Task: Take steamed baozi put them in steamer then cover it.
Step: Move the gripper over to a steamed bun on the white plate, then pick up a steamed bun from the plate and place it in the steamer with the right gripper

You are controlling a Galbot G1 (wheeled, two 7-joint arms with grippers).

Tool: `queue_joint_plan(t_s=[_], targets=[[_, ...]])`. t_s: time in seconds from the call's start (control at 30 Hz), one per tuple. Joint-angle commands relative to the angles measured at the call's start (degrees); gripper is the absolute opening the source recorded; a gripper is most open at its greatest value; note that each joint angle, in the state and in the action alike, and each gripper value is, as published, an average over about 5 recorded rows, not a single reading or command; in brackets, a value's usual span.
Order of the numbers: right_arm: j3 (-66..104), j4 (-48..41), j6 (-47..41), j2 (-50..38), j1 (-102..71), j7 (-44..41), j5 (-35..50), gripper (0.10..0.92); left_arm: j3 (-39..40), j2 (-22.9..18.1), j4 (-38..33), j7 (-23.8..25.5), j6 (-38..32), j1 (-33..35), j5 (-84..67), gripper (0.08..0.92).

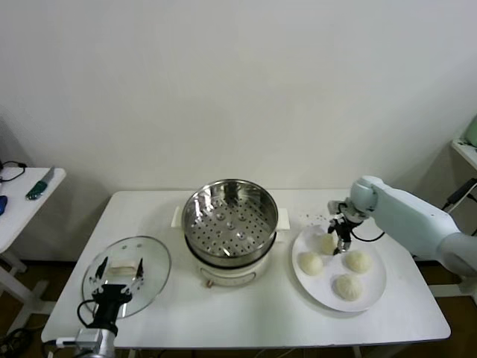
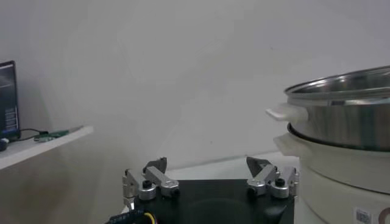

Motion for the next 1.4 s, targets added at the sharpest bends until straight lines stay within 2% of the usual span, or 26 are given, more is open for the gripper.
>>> queue_joint_plan(t_s=[0.03,0.23,0.4,0.6,0.8,1.03,1.4], targets=[[-1.47,1.21,0.21,-0.5,2.22,-0.06,1.95,0.703,-0.02,-0.18,-0.11,-0.06,-0.12,0.25,-0.03,0.823],[-11.79,7.1,3.84,-2.21,14.7,-1.13,6.5,0.701,0.04,-0.14,-0.39,-0.05,-0.21,0.61,-0.2,0.823],[-22.46,12.37,10.34,-0.65,28.55,-2.38,9.35,0.704,0.13,0.0,-0.71,-0.02,-0.17,0.88,-0.21,0.823],[-28.28,15.31,16.43,5.43,39.48,-3.32,11.13,0.704,0.21,0.03,-0.8,-0.03,-0.12,1.04,-0.22,0.823],[-26.98,12.23,22.09,16.22,41.77,-4.61,10.22,0.704,0.32,0.11,-0.67,-0.01,-0.07,1.13,-0.26,0.823],[-23.1,8.86,28.22,26.63,38.99,-5.56,5.18,0.704,0.34,0.23,-0.86,0.03,0.26,0.86,-0.29,0.823],[-15.52,-2.55,38.29,38.34,26.49,-4.23,-12.51,0.708,0.38,0.73,-1.0,0.16,0.83,0.74,-0.62,0.823]])
